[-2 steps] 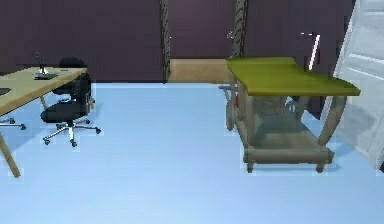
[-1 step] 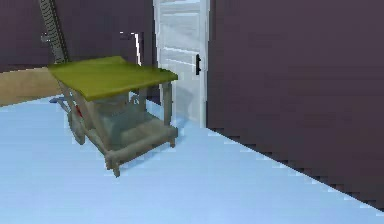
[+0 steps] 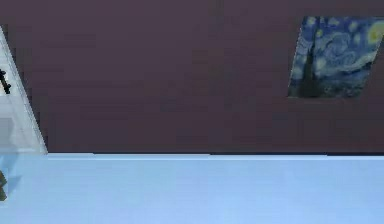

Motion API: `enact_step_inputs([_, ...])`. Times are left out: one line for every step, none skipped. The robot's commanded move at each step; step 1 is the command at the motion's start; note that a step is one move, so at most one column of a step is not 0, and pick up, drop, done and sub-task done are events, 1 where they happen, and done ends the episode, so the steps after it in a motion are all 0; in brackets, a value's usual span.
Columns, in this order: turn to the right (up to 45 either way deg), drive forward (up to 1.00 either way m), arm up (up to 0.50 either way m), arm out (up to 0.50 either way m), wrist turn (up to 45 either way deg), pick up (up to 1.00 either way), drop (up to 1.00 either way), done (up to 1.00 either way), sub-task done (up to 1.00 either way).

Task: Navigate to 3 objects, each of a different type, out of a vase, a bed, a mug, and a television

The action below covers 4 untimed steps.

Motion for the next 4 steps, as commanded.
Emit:
enact_step_inputs([0.0, 0.05, 0.0, 0.0, 0.0, 0.0, 0.0, 0.0, 0.0])
enact_step_inputs([-45.0, 0.0, 0.0, 0.0, 0.0, 0.0, 0.0, 0.0, 0.0])
enact_step_inputs([-39.0, 0.0, 0.0, 0.0, 0.0, 0.0, 0.0, 0.0, 0.0])
enact_step_inputs([0.0, 0.5, 0.0, 0.0, 0.0, 0.0, 0.0, 0.0, 0.0])
